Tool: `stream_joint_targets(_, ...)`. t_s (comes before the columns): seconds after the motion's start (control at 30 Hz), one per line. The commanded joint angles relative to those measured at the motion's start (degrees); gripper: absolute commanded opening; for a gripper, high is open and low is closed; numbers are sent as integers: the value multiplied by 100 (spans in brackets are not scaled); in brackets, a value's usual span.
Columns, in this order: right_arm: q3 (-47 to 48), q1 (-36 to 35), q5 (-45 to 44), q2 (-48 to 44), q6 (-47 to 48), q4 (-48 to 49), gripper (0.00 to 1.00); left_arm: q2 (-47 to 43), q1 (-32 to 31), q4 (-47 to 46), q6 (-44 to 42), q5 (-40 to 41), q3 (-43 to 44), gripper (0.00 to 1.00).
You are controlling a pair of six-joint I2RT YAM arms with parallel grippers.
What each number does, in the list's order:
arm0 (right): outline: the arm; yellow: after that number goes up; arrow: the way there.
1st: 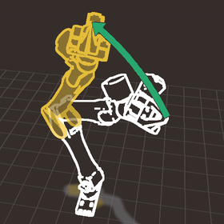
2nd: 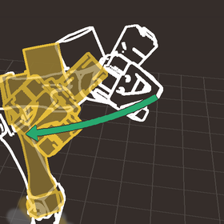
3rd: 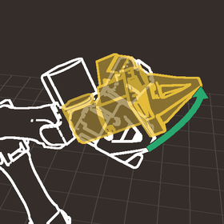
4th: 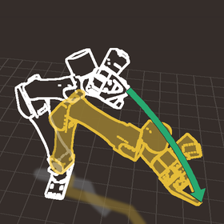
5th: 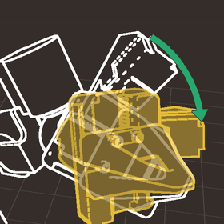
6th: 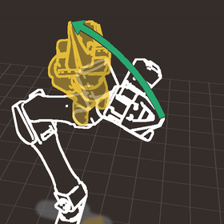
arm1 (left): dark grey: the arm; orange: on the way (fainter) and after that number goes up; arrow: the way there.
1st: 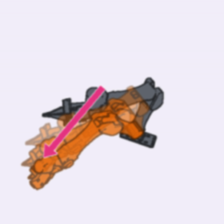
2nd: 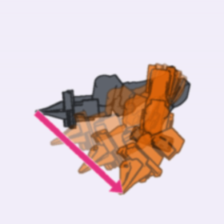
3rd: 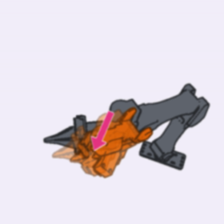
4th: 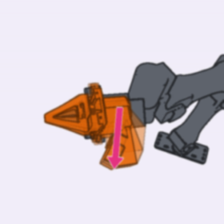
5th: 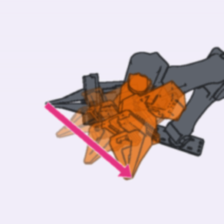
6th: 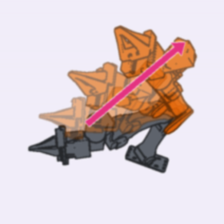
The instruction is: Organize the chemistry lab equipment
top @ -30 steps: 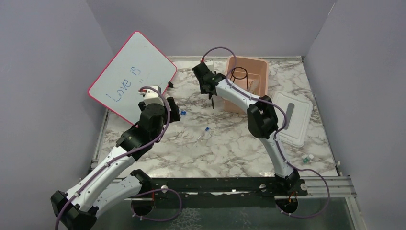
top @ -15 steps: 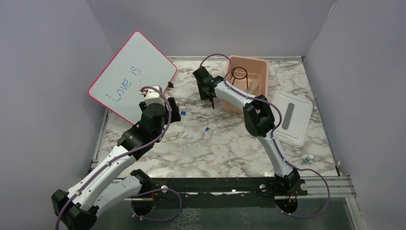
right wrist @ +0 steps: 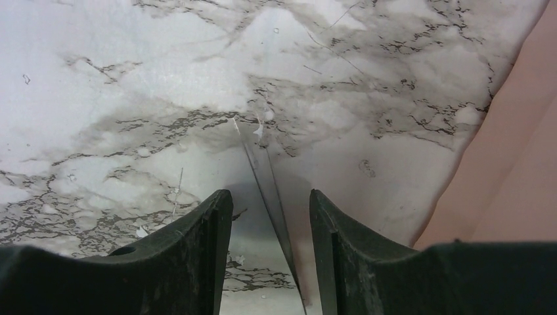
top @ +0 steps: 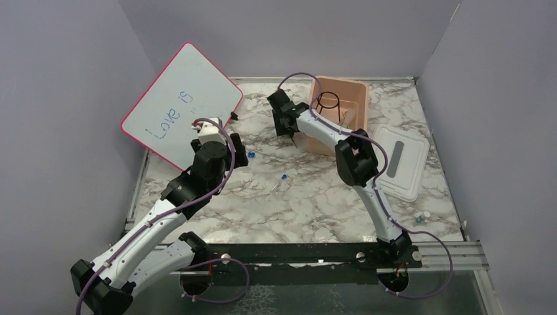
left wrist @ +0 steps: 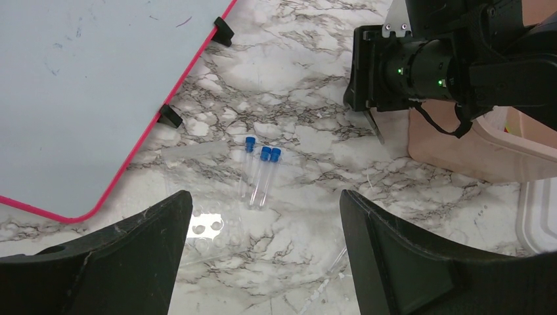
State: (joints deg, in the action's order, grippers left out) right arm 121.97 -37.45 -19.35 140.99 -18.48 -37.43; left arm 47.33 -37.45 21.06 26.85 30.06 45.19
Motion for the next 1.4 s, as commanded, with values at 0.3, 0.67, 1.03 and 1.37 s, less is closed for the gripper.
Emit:
stream_joint_targets(0.3, -176, 104, 711, 89, 0, -17, 30, -37, 36, -79, -4, 26, -72, 86)
stream_joint_targets(0.67, -721, 86, 1459, -566, 335, 553, 1, -49, 36, -84, 4, 50, -63, 86)
stream_joint_targets(1.03, -2270, 82, 2293, -2756, -50, 1876, 1, -86, 36, -91, 31, 35, -84, 86)
stream_joint_targets(1.37, -3296, 527, 464, -4647, 32, 2018, 1, -84, 36, -117, 18, -66, -91, 85)
